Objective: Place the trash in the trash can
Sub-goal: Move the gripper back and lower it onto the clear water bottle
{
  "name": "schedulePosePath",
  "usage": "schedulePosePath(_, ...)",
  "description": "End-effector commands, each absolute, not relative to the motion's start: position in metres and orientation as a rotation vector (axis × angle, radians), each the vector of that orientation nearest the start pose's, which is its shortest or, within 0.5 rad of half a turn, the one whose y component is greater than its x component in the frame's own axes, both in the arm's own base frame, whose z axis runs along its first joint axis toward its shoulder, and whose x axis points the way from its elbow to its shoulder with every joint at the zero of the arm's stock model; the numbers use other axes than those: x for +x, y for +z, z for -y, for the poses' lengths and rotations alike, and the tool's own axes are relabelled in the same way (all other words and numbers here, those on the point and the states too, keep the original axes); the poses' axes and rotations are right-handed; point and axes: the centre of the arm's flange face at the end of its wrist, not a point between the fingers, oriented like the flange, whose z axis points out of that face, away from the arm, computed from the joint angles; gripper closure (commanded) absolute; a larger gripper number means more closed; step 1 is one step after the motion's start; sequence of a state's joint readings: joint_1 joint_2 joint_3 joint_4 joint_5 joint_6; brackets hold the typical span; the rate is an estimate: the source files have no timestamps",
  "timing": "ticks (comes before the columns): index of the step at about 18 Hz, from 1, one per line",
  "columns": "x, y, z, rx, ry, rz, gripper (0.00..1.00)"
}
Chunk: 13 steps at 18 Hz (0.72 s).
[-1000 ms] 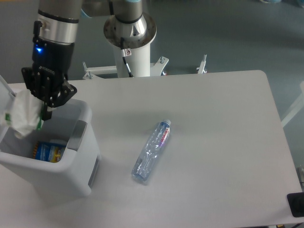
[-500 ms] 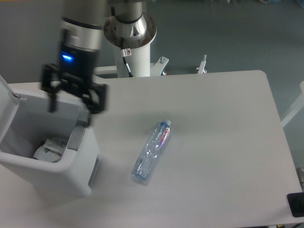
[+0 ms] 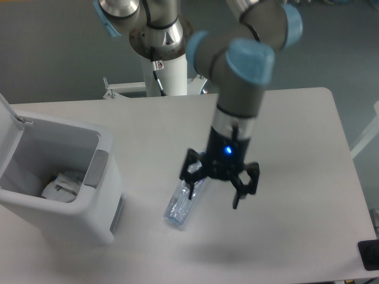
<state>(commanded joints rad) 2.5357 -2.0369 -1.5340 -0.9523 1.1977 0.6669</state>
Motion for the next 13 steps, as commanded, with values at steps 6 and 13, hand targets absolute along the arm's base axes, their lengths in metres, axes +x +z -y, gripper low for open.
schedulePosePath(6,-0.434,0.272,-0.523,-2.940,-0.302,0.292,0.00)
schedulePosePath(13,-0.408,0.246,-0.557,-3.106,-0.403,0.208,0.00)
